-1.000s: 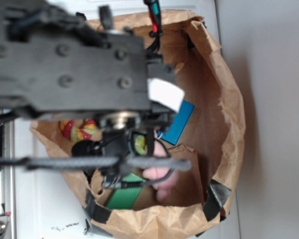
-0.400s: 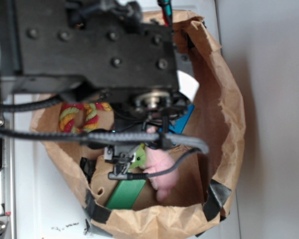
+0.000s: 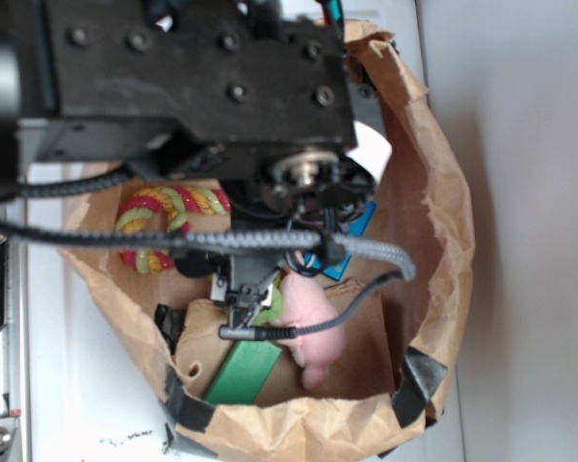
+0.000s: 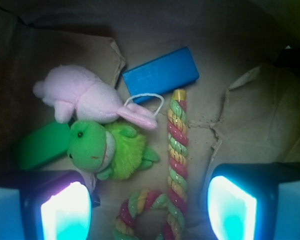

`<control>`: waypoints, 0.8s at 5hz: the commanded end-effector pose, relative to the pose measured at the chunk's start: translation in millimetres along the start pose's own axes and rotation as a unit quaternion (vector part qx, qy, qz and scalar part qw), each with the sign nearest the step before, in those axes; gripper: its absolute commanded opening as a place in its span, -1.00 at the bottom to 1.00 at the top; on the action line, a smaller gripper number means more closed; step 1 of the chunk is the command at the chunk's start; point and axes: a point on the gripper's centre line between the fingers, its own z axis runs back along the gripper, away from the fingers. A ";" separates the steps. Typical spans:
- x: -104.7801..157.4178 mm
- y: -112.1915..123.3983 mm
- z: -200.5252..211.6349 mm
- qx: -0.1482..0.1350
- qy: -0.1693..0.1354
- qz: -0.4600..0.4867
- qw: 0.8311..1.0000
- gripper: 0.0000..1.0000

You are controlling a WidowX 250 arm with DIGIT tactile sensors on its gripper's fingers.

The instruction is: Grab the multicolored rope.

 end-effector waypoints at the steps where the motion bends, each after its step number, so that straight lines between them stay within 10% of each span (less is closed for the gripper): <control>1: 3.6 11.7 13.6 0.013 -0.024 0.014 1.000 1.00; 4: -14.9 2.9 2.6 0.016 -0.084 -0.021 0.996 1.00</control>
